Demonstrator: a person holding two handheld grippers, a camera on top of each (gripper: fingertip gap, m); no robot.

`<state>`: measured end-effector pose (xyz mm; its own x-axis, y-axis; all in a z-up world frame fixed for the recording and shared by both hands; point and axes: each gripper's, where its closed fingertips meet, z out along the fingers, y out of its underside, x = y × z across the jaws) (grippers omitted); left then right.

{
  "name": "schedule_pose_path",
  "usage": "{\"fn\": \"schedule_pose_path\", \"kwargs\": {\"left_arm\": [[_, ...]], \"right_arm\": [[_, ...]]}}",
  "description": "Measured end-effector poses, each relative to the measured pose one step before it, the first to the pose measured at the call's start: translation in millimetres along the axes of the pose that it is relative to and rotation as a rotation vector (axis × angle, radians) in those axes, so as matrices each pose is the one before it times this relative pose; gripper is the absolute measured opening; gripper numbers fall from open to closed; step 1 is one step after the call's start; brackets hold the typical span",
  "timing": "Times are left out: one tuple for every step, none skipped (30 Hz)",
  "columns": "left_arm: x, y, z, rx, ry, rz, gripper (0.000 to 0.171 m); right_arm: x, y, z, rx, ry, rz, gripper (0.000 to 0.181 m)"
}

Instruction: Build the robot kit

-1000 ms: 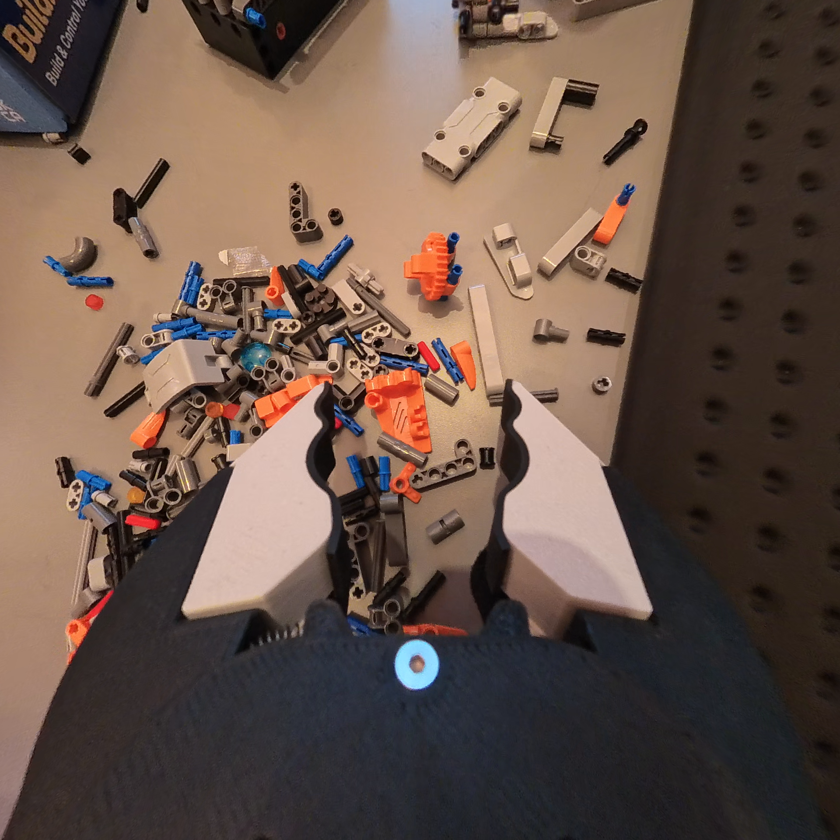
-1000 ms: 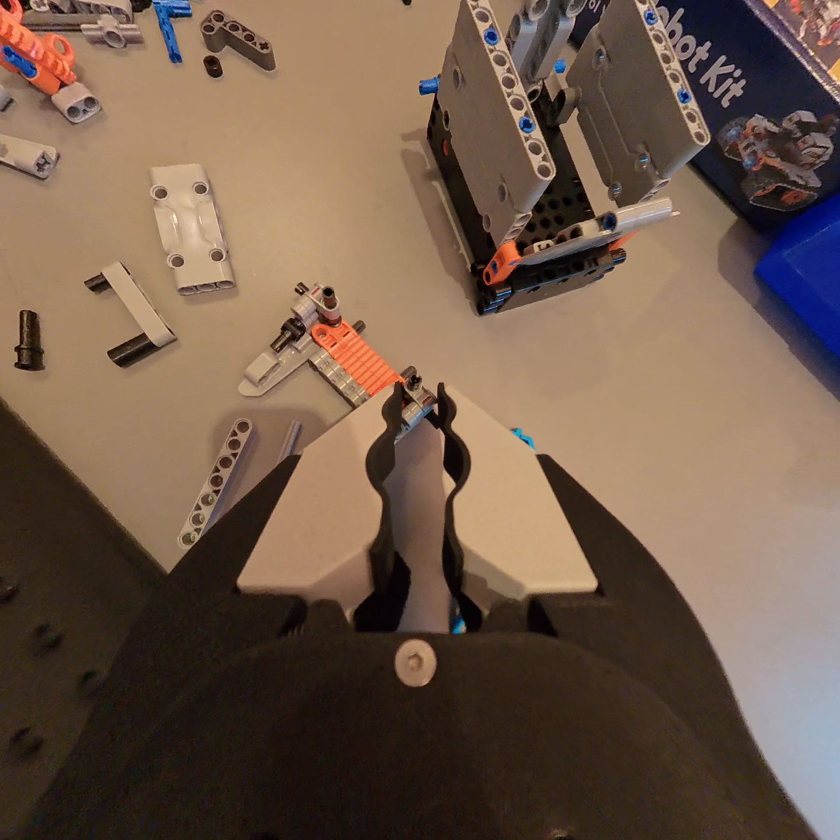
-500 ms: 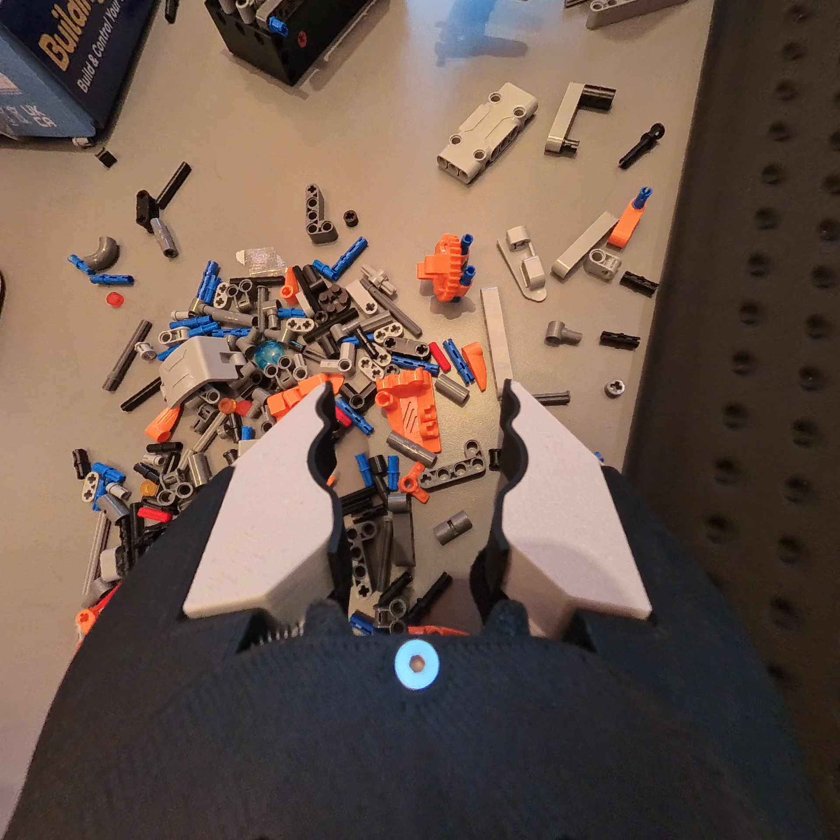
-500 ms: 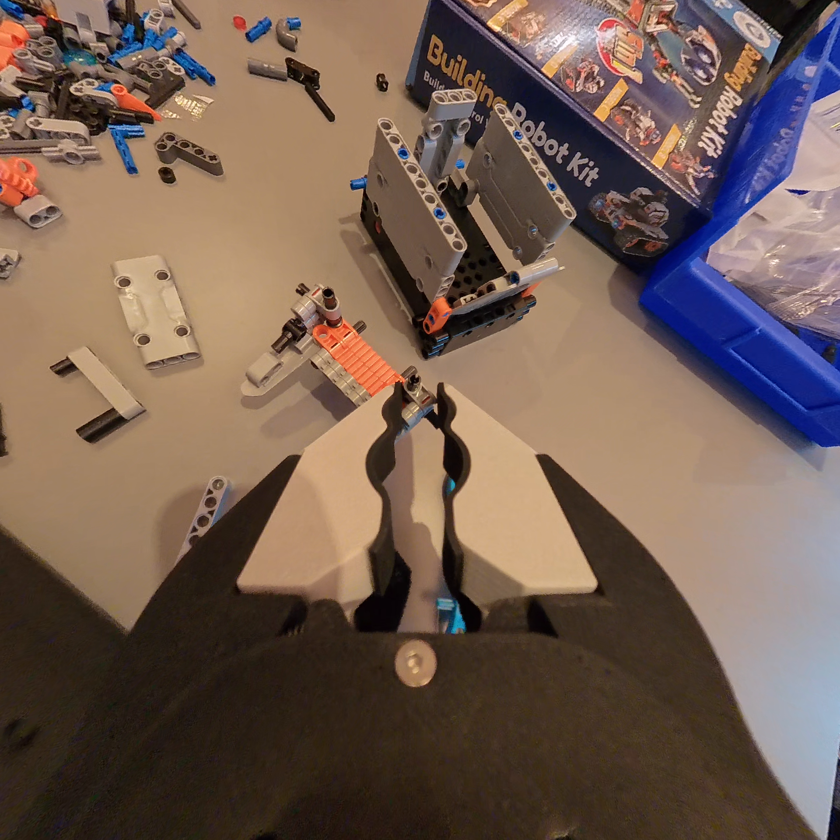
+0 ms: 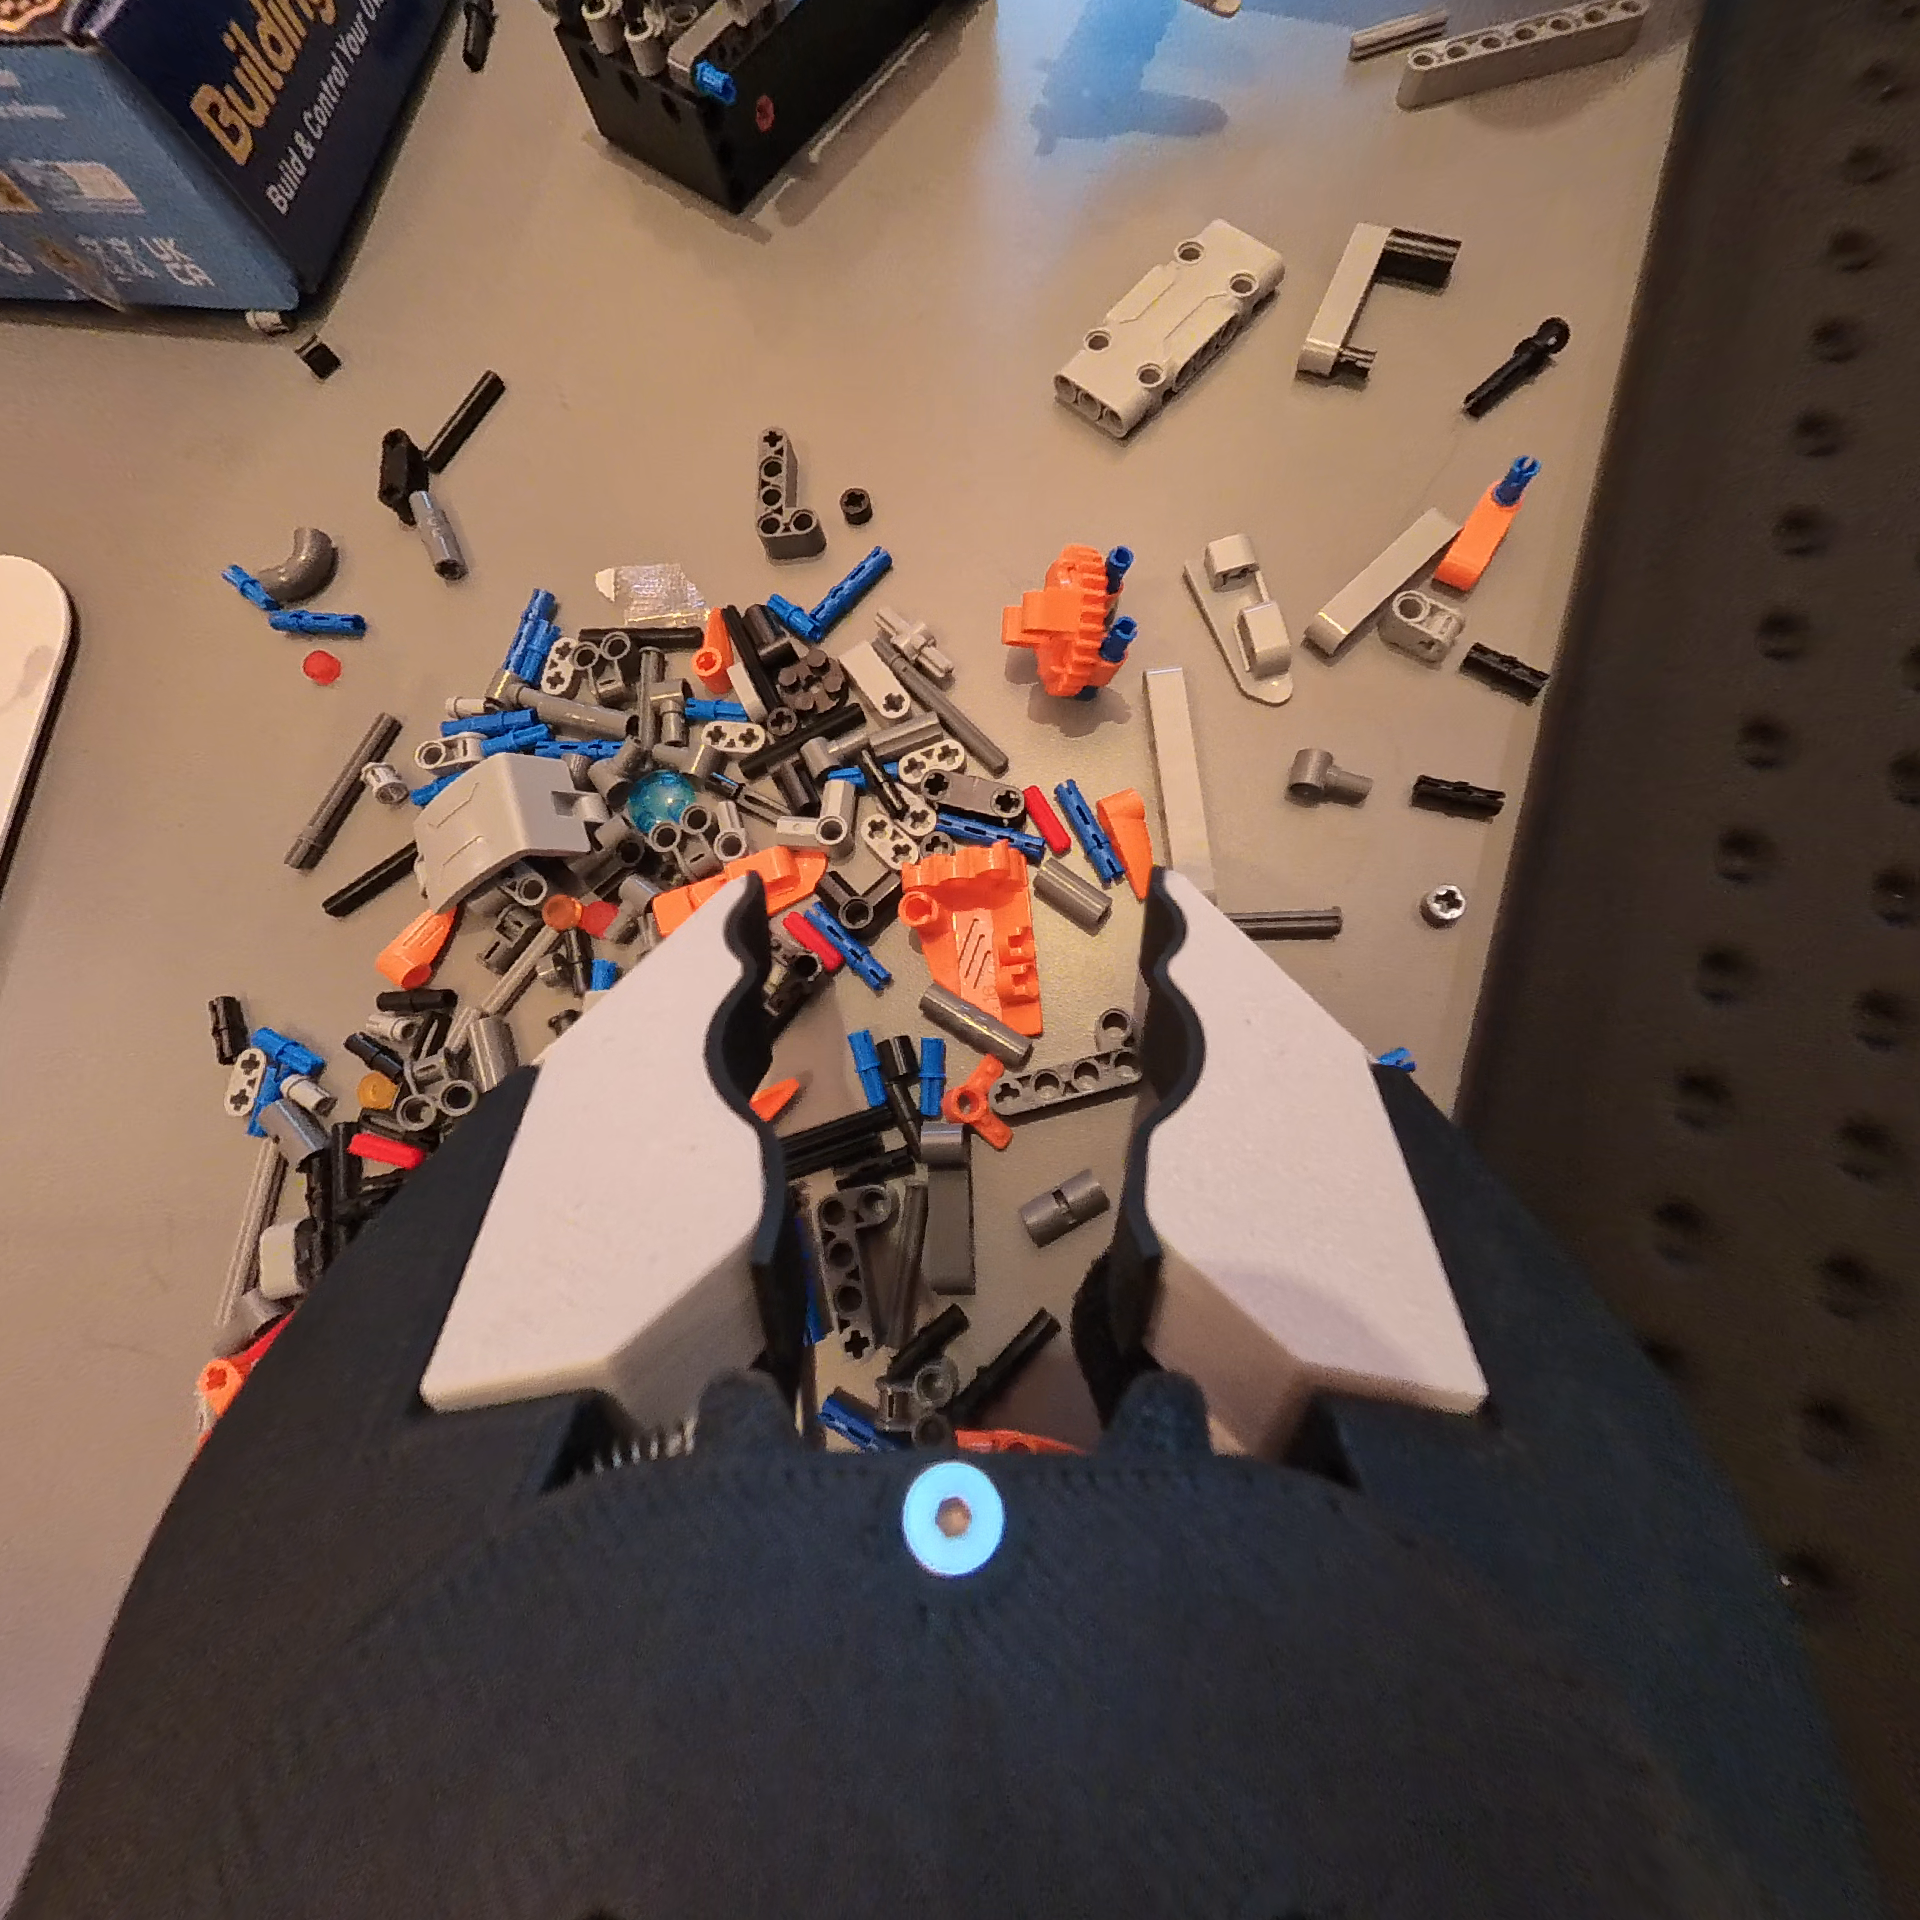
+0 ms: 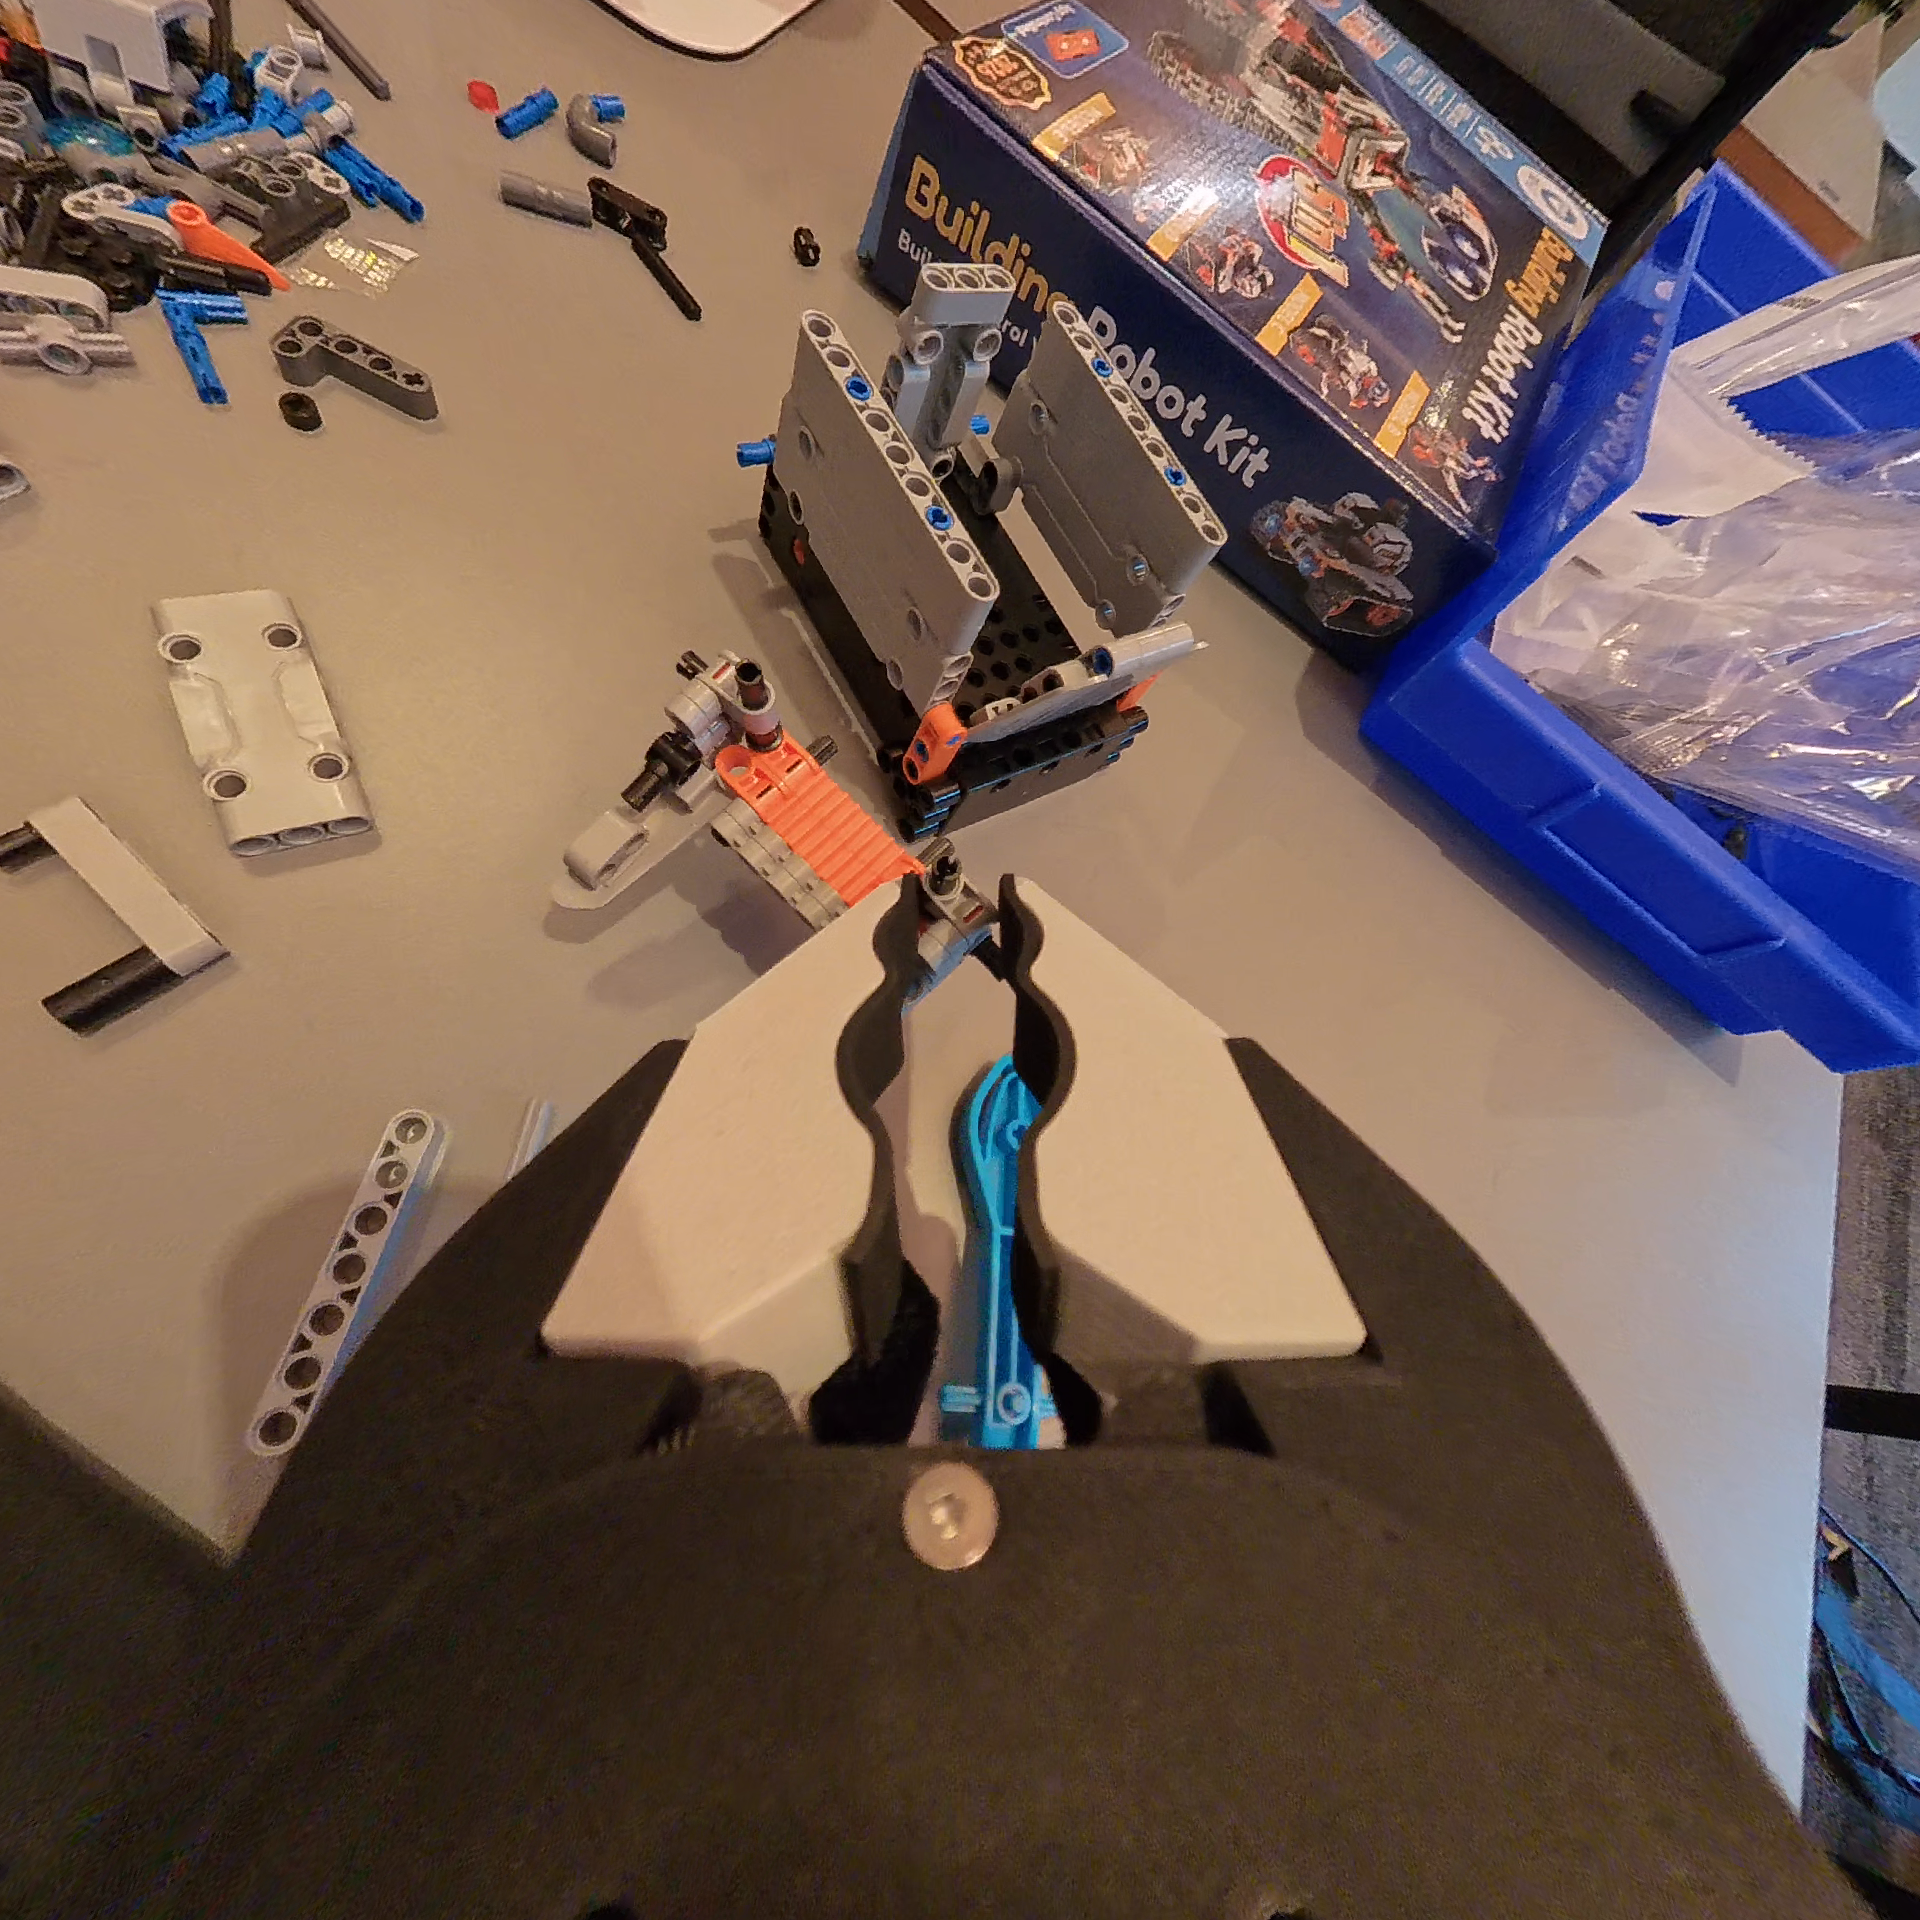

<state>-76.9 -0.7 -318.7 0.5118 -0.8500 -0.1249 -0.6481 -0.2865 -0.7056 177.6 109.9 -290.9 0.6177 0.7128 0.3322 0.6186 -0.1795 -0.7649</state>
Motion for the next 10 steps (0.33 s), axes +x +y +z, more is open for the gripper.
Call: {"fn": "schedule_pose_path", "kwargs": {"left_arm": [[-0.6, -0.59, -0.45, 0.0038, -0.002, -0.0021, 0.07], [-0.43, -0.43, -0.32, 0.00358, -0.0011, -0.0025, 0.069], [-0.36, -0.23, -0.29, 0.00221, -0.0007, -0.0017, 0.069], [-0.2, -0.01, -0.02, 0.00075, -0.0005, -0.0009, 0.069], [-0.1, 0.12, 0.02, 0.00011, -0.0006, -0.0003, 0.069], [-0.15, -0.15, -0.08, 0.00126, -0.0012, 0.0001, 0.069], [0.13, -0.34, -0.13, 0.00225, 0.0003, 0.0002, 0.069], [0.15, -0.47, -0.17, 0.00267, 0.0006, 0.0001, 0.069], [-0.18, -0.25, -0.14, 0.00164, -0.0006, -0.0005, 0.069], [-0.26, -0.3, -0.24, 0.00171, -0.0015, -0.0001, 0.068]], "right_arm": [[0.43, -1.06, -0.52, 0.0057, 0.0041, -0.0022, 0.013], [0.38, -1.22, -0.62, 0.0069, 0.0037, -0.0019, 0.013], [0.47, -0.85, -0.58, 0.0056, 0.0039, -0.002, 0.013], [0.59, -0.71, -0.46, 0.0041, 0.0054, -0.0019, 0.013], [0.46, -0.68, -0.48, 0.0039, 0.0044, -0.0018, 0.013], [0.16, -0.81, -0.34, 0.0042, 0.0022, -0.0018, 0.013], [0.0, -0.7, -0.23, 0.0038, 0.0022, -0.0034, 0.013], [-0.02, -0.6, -0.28, 0.0029, 0.0033, -0.0051, 0.013], [0.23, -0.61, -0.22, 0.0028, 0.0046, -0.0051, 0.013], [0.53, -0.79, -0.35, 0.0039, 0.0056, -0.0045, 0.013]]}}
